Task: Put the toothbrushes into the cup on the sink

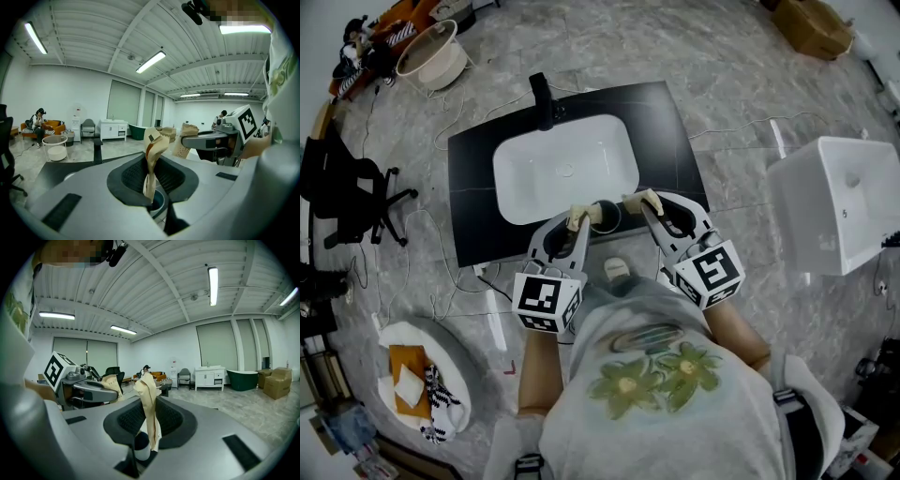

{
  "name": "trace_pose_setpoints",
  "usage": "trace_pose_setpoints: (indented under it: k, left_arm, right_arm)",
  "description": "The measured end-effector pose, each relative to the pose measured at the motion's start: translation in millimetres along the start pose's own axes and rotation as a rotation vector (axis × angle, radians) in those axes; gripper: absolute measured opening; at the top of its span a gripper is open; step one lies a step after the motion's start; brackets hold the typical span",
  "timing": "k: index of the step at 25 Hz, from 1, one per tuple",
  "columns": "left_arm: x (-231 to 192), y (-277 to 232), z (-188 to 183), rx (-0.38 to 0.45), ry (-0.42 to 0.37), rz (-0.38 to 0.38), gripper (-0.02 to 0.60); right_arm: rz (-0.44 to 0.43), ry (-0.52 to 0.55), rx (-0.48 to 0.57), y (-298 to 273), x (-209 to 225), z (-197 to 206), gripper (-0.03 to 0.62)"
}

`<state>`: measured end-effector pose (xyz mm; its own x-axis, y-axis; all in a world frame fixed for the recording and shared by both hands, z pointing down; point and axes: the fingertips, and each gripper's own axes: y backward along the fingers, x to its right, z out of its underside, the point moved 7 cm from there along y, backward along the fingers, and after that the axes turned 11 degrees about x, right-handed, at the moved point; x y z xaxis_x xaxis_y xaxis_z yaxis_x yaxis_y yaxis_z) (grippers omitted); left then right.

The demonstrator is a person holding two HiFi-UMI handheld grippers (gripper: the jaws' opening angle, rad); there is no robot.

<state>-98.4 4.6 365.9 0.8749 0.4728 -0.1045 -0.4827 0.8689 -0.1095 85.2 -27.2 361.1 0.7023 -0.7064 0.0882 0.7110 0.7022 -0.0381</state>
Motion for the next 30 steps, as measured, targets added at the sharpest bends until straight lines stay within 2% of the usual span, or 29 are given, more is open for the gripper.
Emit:
trace_pose_setpoints:
  k: [30]
  left_arm:
    - [-10.7, -21.9, 25.1, -0.08, 0.011, -0.025, 0.057]
  right_arm:
    - [-0.032, -0.024, -0.012, -23.3, 24.1, 14.7, 0.078]
